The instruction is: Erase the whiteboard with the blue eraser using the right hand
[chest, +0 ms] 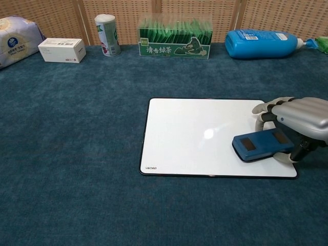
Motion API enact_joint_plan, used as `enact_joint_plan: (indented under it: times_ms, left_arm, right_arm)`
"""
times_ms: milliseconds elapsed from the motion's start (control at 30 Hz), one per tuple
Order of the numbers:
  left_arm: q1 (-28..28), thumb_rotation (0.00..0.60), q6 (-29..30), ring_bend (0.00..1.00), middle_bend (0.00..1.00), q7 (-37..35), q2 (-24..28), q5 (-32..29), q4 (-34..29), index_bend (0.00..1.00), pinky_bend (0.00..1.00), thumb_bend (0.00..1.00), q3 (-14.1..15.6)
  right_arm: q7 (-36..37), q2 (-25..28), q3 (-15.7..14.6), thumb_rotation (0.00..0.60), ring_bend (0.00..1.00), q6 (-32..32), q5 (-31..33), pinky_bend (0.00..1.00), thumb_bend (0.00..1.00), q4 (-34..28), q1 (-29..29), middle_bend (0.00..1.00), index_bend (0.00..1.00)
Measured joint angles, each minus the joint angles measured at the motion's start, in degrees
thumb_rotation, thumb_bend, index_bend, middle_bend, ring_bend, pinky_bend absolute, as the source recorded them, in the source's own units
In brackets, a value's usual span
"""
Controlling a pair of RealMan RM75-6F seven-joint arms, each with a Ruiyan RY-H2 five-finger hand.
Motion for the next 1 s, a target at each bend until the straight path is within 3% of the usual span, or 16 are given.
enact_joint_plan:
  times_ms: [367, 700, 1000]
  left_arm:
    - [0.41, 0.600, 0.89, 0.26, 0.29, -0.01, 0.41, 0.41, -0.27, 0.35, 0.08, 0.26, 0.13]
    - [1.36, 0.600, 1.90, 0.26, 0.29, -0.82, 0.89, 0.08, 0.15, 0.36, 0.08, 0.26, 0.41]
    - [1.42, 0.600, 1.94, 0.26, 0.29, -0.75, 0.98, 0.12, 0.12, 0.36, 0.08, 0.26, 0.39]
  right_arm:
    - [-0.58, -0.70, 0.17, 0.600, 0.00, -0.06, -1.75, 0.00, 0.39, -0.06, 0.15, 0.12, 0.75]
    - [-0.58, -2.13, 3.99, 0.600, 0.00, -3.23, -0.69, 0.00, 0.40, 3.24, 3.41, 0.12, 0.75]
    - [0.09, 0.62, 8.10, 0.600, 0.00, -6.52, 1.48, 0.00, 0.40, 4.88, 7.00, 0.12, 0.75]
